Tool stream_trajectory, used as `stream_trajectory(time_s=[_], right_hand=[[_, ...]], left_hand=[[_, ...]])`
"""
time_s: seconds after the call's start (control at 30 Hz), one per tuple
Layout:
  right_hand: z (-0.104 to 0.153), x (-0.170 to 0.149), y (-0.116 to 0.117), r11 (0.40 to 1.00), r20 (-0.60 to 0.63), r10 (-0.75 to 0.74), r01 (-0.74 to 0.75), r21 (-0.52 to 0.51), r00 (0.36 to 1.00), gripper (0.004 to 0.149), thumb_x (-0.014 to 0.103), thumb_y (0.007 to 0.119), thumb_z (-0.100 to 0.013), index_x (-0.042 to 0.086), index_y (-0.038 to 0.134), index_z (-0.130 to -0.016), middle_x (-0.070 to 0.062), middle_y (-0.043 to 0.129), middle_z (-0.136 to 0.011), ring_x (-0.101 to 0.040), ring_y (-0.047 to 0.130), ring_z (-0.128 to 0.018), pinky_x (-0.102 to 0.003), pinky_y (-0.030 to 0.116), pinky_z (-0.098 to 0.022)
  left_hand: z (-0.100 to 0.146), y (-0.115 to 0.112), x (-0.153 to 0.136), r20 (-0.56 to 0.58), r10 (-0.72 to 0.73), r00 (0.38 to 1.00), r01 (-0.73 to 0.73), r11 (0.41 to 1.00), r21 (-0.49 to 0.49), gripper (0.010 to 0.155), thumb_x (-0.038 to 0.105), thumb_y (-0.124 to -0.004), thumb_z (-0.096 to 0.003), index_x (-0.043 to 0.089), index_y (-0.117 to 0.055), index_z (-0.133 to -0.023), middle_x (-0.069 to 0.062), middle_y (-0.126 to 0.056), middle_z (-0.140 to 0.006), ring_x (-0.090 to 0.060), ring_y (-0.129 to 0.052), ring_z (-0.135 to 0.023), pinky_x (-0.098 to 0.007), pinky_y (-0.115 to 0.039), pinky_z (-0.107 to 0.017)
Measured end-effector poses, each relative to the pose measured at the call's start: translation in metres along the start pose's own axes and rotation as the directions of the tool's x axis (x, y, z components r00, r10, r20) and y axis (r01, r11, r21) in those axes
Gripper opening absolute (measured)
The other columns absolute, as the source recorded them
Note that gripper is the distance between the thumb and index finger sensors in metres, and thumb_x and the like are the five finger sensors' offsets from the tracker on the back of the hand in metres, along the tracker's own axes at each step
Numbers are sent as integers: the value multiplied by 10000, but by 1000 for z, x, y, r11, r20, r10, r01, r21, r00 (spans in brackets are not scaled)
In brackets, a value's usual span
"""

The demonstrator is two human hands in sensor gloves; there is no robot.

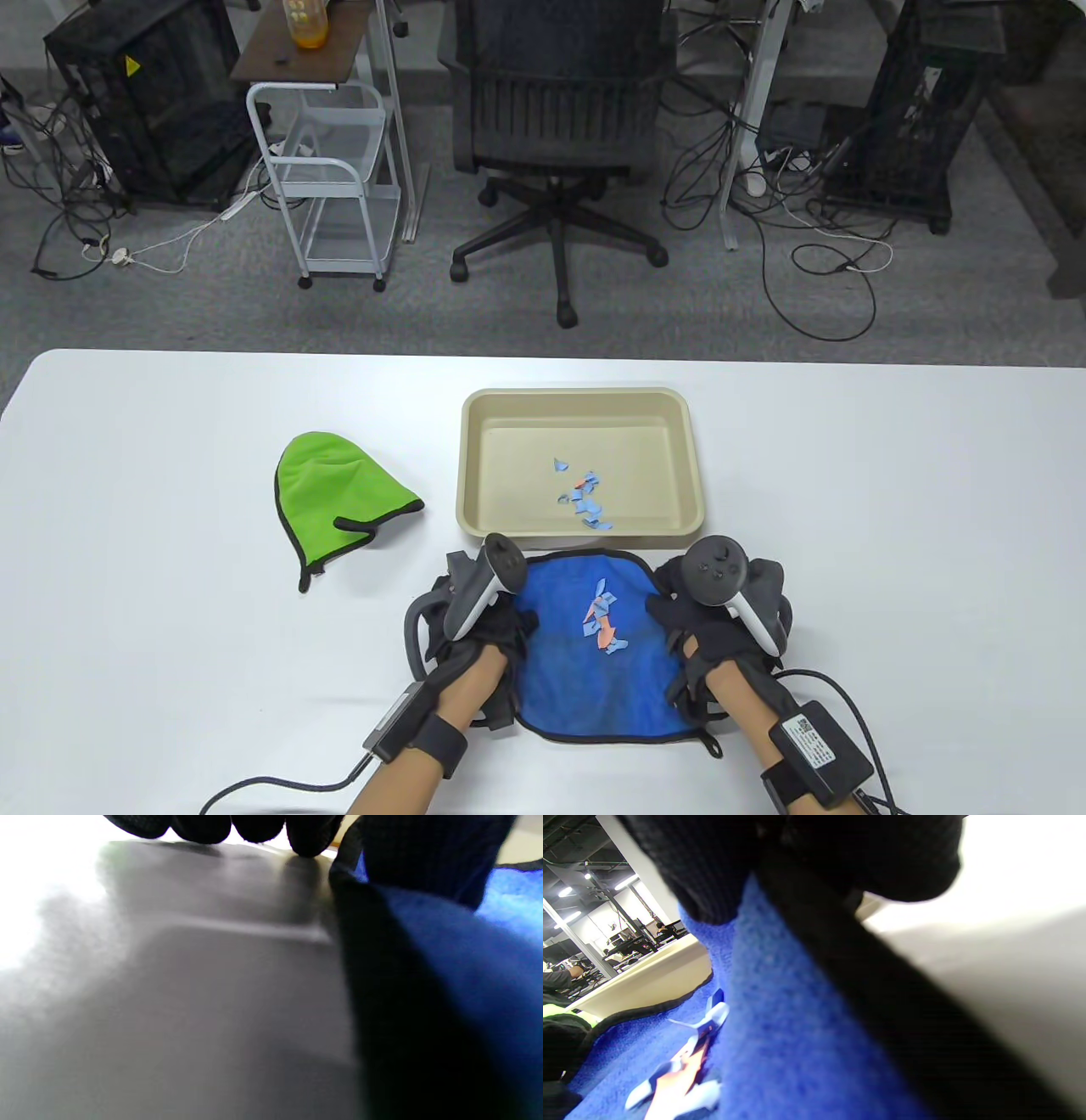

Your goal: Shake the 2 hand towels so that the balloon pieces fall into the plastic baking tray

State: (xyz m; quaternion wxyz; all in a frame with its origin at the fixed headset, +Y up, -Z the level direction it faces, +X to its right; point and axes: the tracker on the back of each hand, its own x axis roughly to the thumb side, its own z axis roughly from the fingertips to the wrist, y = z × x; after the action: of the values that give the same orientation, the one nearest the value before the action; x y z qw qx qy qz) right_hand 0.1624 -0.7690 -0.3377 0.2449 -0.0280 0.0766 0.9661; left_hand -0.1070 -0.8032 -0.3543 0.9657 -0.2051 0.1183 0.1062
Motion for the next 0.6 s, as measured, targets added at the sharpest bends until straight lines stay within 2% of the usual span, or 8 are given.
stream_trajectory(time_s=[0.2,0.37,0.6], right_hand=[[1,0,0,1000,7,10,-10,6,1000,406,379,867,-373,294,759,-755,-7,752,-959,-26,1003,-402,-200,885,-254],[0,0,0,1000,12,6,-6,0,1000,405,383,868,-372,296,762,-753,-7,762,-952,-7,1012,-386,-182,896,-243],[0,-1,-1,1000,2,-15,15,4,1000,408,397,867,-371,293,766,-753,-16,791,-934,22,1038,-348,-147,923,-205]], left_hand=[[-4,3,0,-6,58,998,-58,998,-12,581,490,-864,-294,318,-667,-813,-55,-372,-1017,-379,-516,-829,-570,-489,-643],[-3,1,2,25,96,995,-96,995,-18,403,432,-870,-324,318,-778,-700,-64,-372,-1031,-383,-515,-832,-569,-490,-643],[7,1,7,97,100,990,-98,995,-23,350,420,-783,-379,420,-709,-721,-55,-422,-1047,-375,-566,-840,-555,-528,-640]])
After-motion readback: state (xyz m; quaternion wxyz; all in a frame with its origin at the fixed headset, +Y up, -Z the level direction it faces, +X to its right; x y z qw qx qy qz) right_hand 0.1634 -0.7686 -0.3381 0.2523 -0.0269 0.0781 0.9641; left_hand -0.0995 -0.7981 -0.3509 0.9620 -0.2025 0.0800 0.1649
